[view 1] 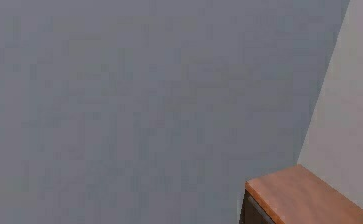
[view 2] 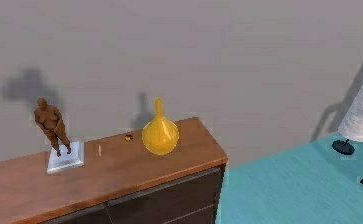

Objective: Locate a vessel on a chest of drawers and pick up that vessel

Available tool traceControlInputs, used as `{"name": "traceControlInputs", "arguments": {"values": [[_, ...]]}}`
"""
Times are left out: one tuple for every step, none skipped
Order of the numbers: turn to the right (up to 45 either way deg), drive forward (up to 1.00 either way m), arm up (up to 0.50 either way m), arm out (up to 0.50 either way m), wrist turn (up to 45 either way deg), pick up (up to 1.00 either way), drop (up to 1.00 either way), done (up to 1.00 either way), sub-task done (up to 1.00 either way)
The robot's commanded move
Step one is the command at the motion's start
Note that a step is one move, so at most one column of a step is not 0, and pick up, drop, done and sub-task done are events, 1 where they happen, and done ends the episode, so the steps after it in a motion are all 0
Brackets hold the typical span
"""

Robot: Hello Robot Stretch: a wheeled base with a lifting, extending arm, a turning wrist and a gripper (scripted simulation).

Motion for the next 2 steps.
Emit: {"name": "traceControlInputs", "arguments": {"values": [[0.0,0.00,0.34,0.00,0.0,0.00,0.00,0.00,0.00],[0.0,0.00,0.00,0.40,0.0,0.00,0.00,0.00,0.00]]}}
